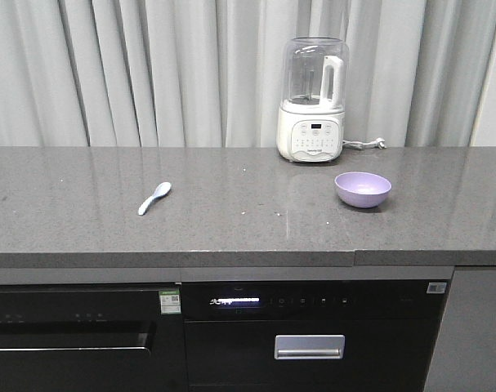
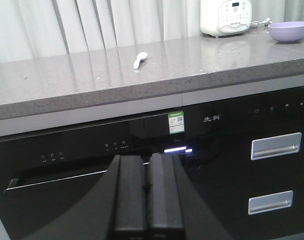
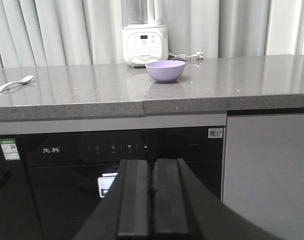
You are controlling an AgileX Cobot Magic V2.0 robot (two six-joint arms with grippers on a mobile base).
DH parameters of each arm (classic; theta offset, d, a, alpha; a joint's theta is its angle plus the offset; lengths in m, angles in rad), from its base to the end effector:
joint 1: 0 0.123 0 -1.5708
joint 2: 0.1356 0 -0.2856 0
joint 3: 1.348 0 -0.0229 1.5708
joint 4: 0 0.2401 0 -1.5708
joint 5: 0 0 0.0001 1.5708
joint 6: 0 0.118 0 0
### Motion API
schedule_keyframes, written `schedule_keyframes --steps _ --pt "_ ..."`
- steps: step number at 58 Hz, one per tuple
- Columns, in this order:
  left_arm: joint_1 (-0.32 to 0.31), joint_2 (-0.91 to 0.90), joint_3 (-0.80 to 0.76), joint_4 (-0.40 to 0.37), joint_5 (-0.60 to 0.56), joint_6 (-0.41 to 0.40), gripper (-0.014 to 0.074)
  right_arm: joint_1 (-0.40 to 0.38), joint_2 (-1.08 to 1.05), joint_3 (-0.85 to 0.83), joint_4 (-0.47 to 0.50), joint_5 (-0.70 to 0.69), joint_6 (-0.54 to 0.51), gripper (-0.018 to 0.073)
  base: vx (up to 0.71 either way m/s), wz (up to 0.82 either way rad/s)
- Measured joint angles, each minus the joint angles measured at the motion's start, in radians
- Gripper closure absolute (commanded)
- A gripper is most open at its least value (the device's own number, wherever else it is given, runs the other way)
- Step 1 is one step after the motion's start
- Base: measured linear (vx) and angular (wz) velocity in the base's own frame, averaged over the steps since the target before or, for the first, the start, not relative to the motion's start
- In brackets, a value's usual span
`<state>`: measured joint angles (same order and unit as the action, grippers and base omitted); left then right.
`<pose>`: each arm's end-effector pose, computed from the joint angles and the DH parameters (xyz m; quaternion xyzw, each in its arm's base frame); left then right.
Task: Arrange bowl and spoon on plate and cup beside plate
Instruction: 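Drive the base toward the white spoon and lilac bowl on the counter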
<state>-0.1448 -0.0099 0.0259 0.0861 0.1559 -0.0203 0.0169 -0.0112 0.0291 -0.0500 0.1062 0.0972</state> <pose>0.0716 -0.0088 0.1887 0.0725 0.7326 -0.0222 0.6764 0.0725 0.0006 0.1935 0.0128 0.7199 0.0204 0.6937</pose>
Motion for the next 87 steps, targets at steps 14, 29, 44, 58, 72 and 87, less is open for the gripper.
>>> schedule_keyframes --steps 14,29,44,58,72,87 --pt "0.0 0.0 0.0 0.0 0.0 0.0 0.0603 0.0 0.0 0.0 0.0 0.0 0.0 0.0568 0.15 0.0" --pt "0.0 0.0 0.0 0.0 0.0 0.0 0.0603 0.0 0.0 0.0 0.0 0.0 0.0 0.0568 0.26 -0.03" --pt "0.0 0.0 0.0 0.0 0.0 0.0 0.0603 0.0 0.0 0.0 0.0 0.0 0.0 0.0568 0.37 -0.04" --pt "0.0 0.0 0.0 0.0 0.0 0.0 0.0603 0.0 0.0 0.0 0.0 0.0 0.0 0.0568 0.44 0.09" --pt "0.0 0.0 0.0 0.0 0.0 0.0 0.0603 0.0 0.0 0.0 0.0 0.0 0.0 0.0568 0.4 -0.02" --pt "0.0 0.0 0.0 0.0 0.0 0.0 0.0603 0.0 0.0 0.001 0.0 0.0 0.0 0.0568 0.22 -0.08"
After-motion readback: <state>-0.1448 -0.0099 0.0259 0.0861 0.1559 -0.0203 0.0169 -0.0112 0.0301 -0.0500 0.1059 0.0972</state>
